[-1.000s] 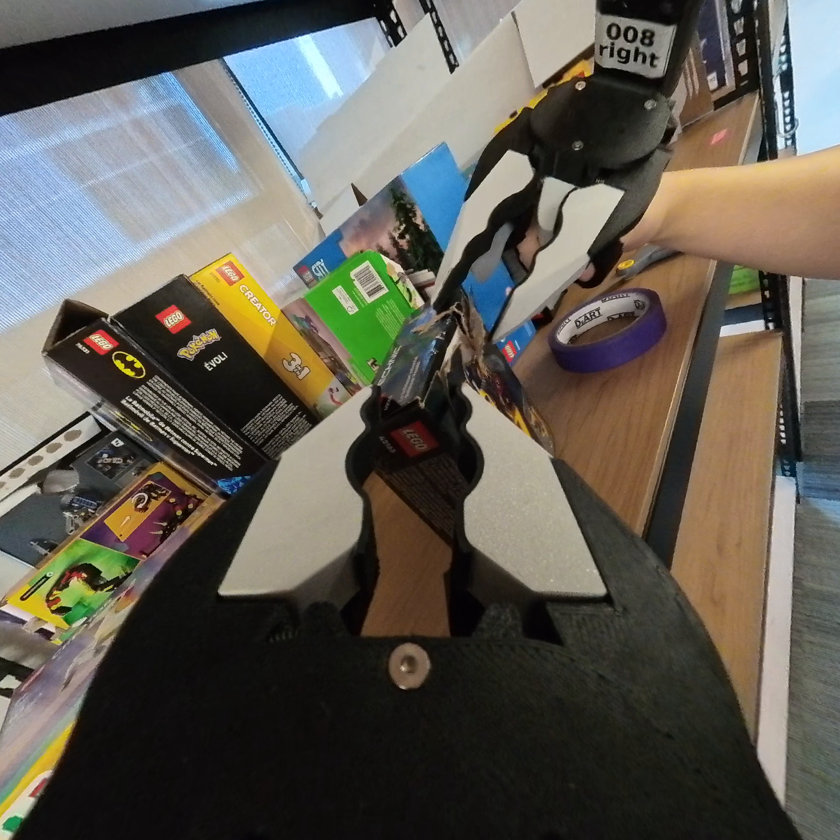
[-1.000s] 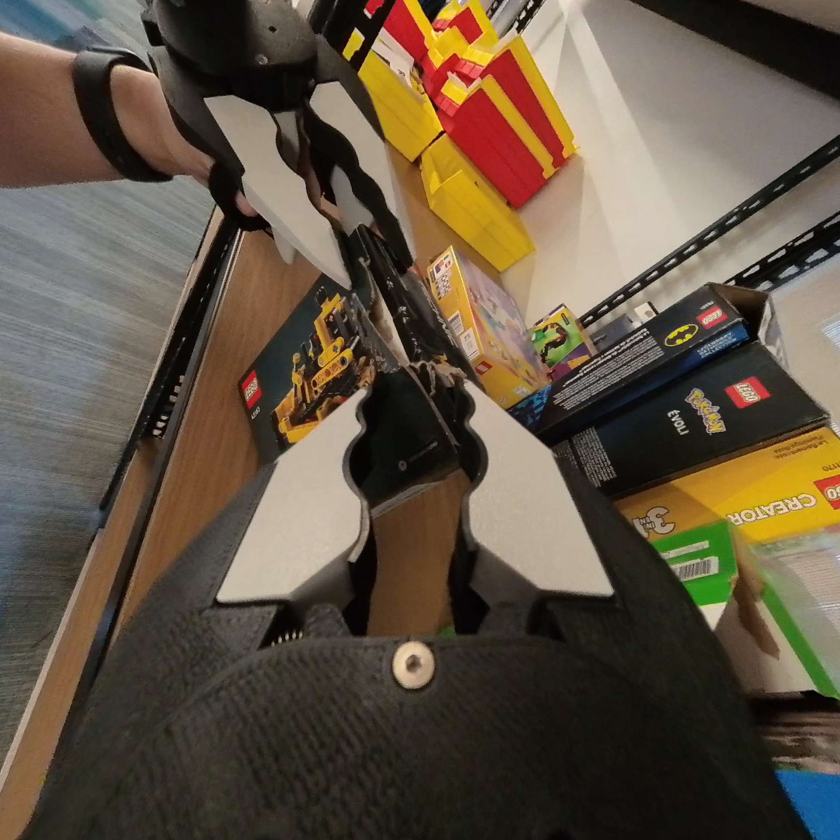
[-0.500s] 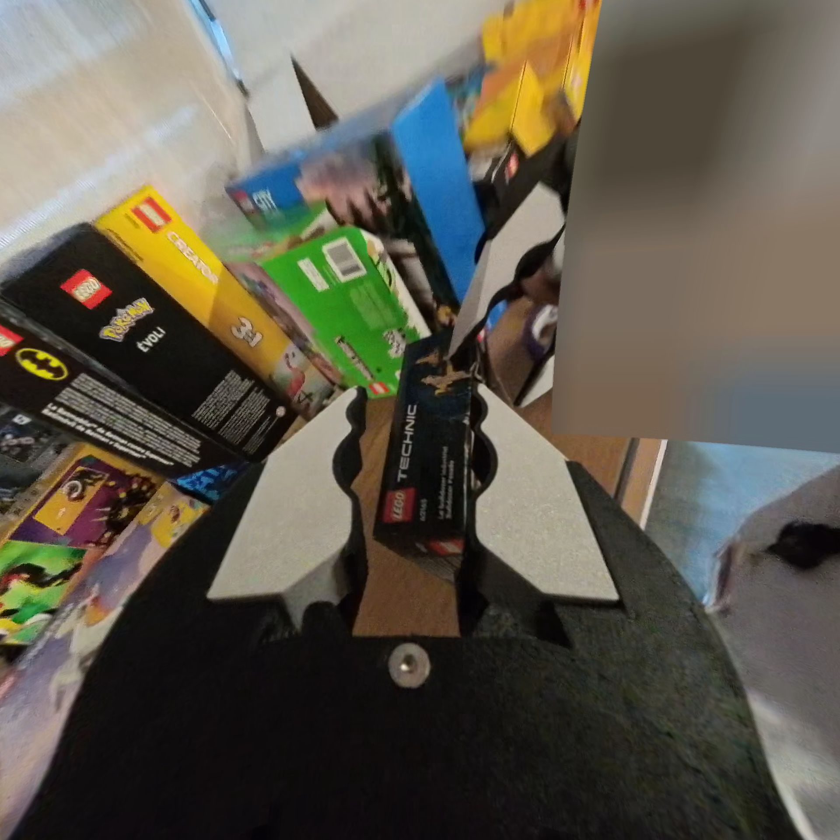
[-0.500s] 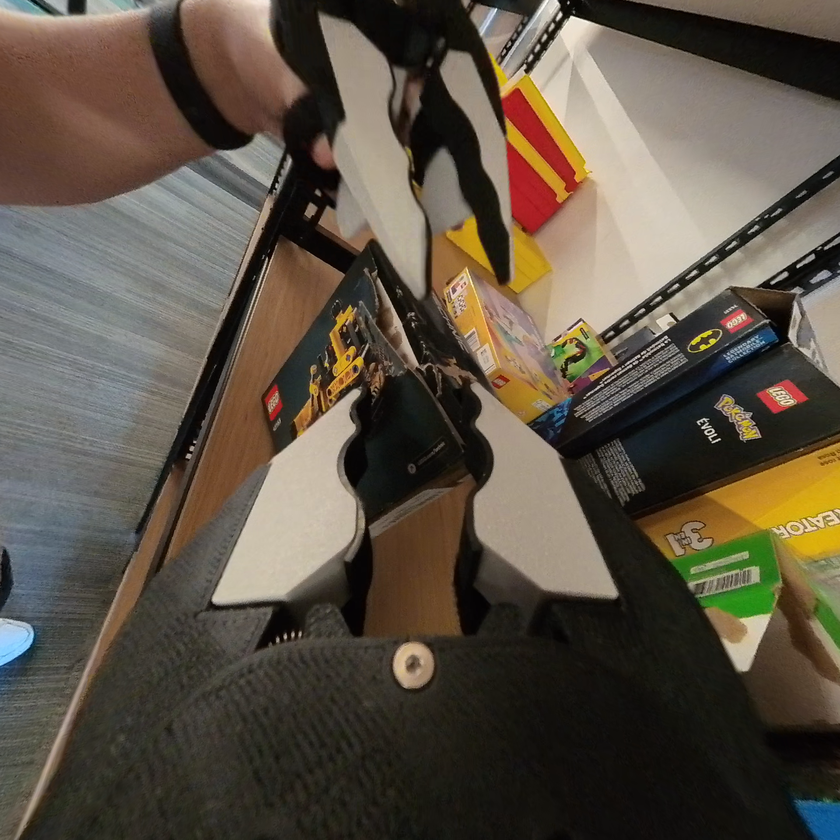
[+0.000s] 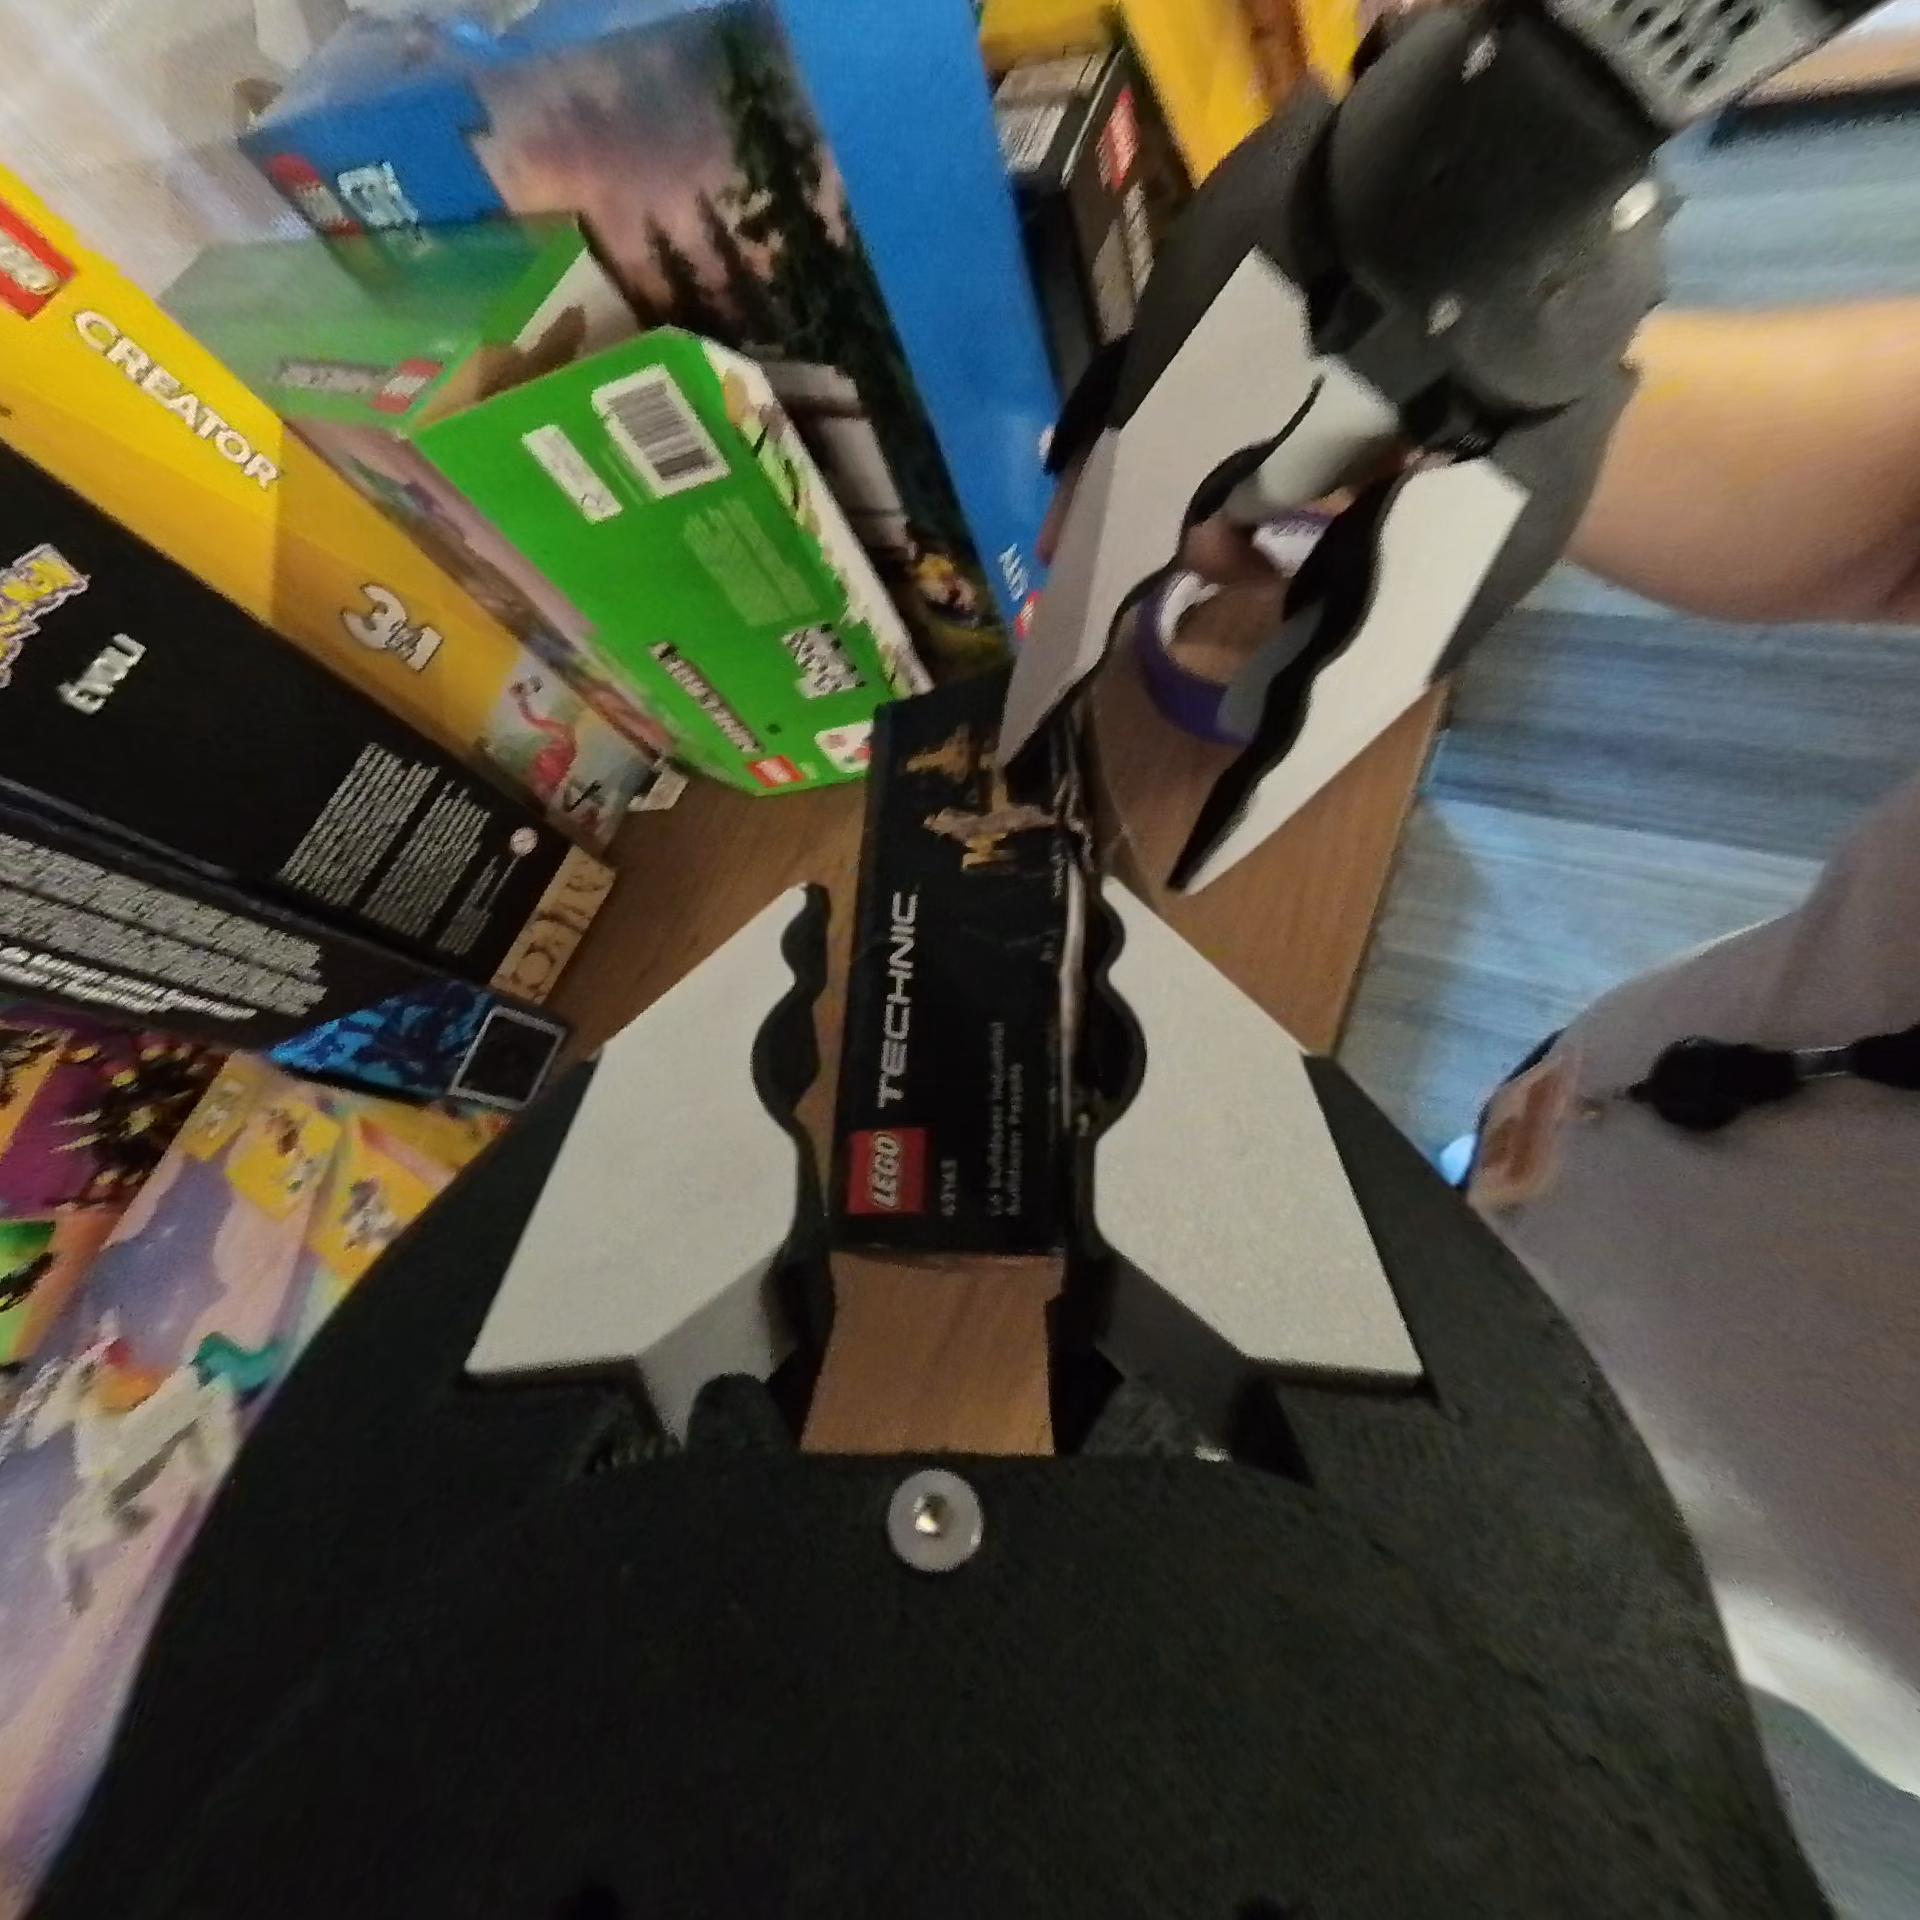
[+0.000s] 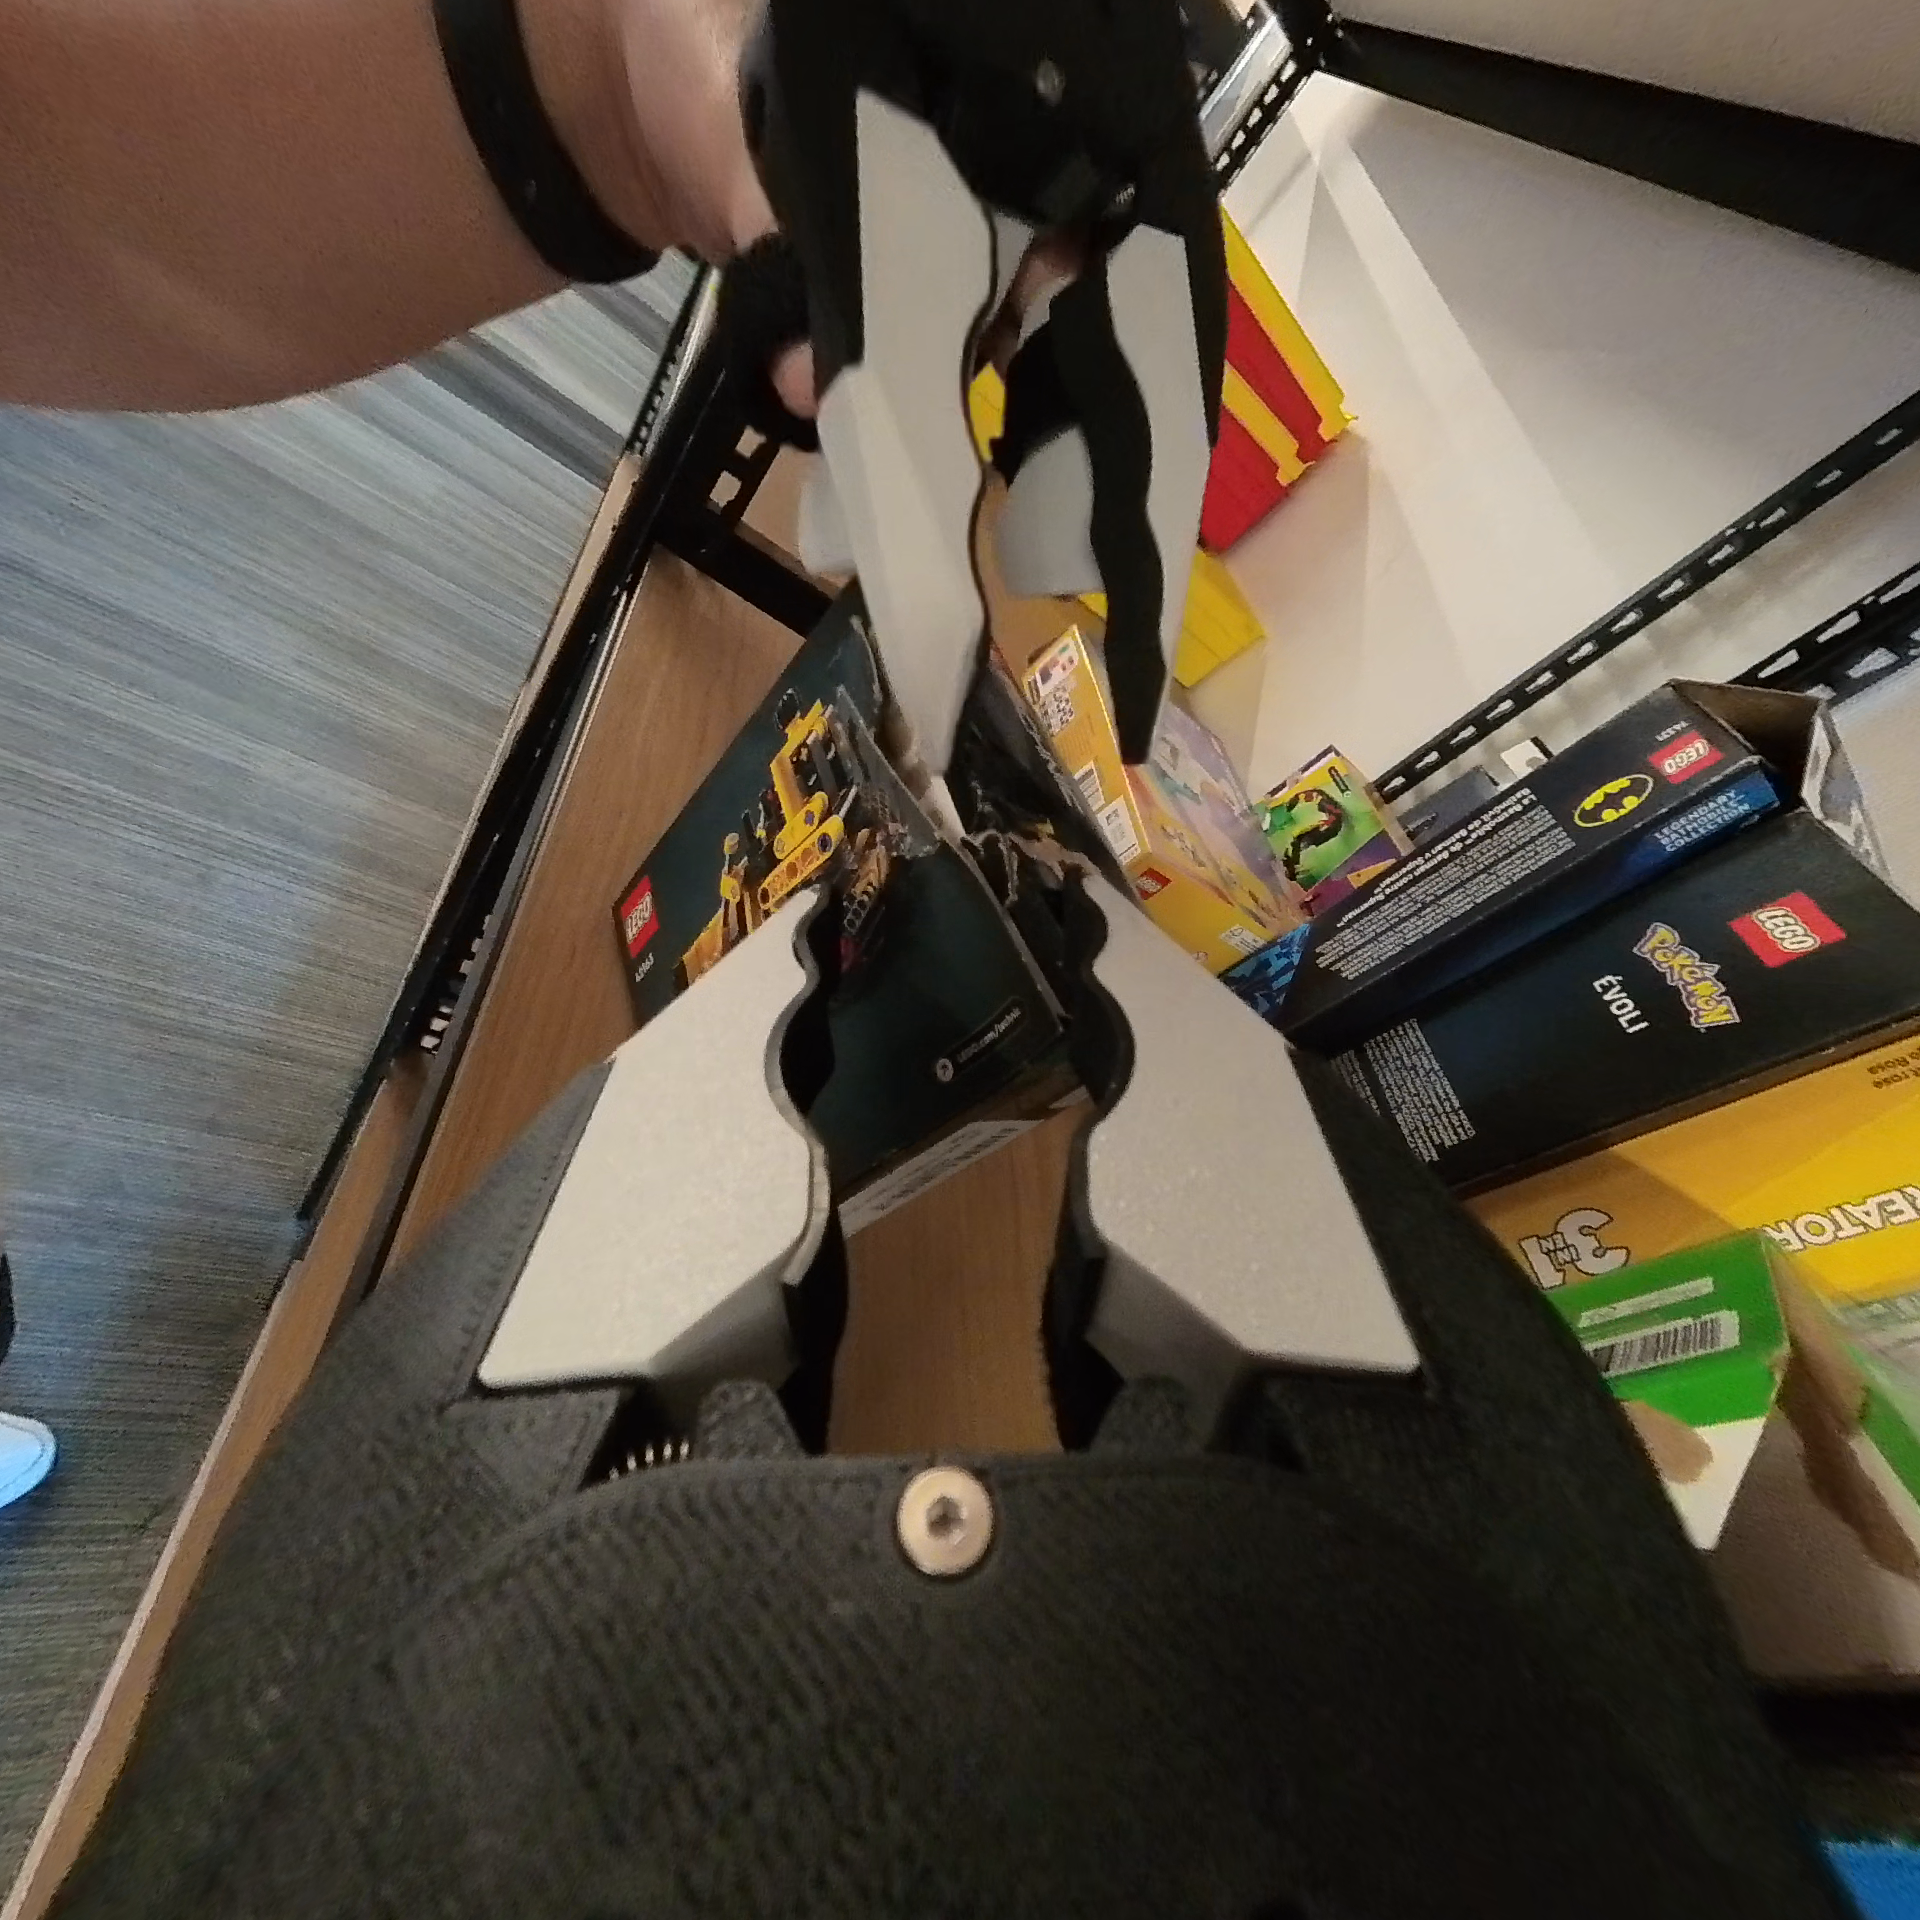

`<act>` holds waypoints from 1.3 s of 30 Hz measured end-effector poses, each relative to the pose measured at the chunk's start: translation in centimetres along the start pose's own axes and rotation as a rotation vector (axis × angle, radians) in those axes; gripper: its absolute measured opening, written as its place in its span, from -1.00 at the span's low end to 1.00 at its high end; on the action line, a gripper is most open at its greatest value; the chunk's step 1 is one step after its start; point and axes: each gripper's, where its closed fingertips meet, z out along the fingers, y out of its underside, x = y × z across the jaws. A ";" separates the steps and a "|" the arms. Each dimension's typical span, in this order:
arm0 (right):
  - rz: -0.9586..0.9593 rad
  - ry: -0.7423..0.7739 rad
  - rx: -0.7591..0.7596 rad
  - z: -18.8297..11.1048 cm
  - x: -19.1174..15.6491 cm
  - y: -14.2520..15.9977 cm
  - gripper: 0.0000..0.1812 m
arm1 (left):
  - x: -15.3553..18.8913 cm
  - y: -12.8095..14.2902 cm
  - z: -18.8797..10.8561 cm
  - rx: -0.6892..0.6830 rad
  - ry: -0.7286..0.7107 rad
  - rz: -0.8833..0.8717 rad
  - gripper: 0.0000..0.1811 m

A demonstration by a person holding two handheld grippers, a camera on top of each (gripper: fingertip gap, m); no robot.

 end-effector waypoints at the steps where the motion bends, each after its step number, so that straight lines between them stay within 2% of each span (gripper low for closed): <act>1: 0.001 -0.002 0.003 0.0 0.0 0.0 -0.52 | -0.3 0.5 0.3 -0.037 -0.025 0.015 -0.46; 3: 0.002 -0.004 0.007 0.0 0.0 0.0 -0.52 | -0.1 1.6 1.0 -0.109 -0.024 0.027 -0.44; 6: 0.000 -0.008 0.011 -0.1 -0.1 0.0 -0.52 | -0.2 1.7 1.3 -0.116 -0.044 0.029 -0.55; 16: -0.011 -0.012 0.006 0.2 -0.1 0.1 -0.47 | -0.1 1.5 0.8 0.004 0.001 -0.071 -0.53; 39: 0.022 0.013 0.062 0.3 -0.3 0.1 -0.40 | -0.3 1.1 0.5 0.205 0.009 -0.143 -0.52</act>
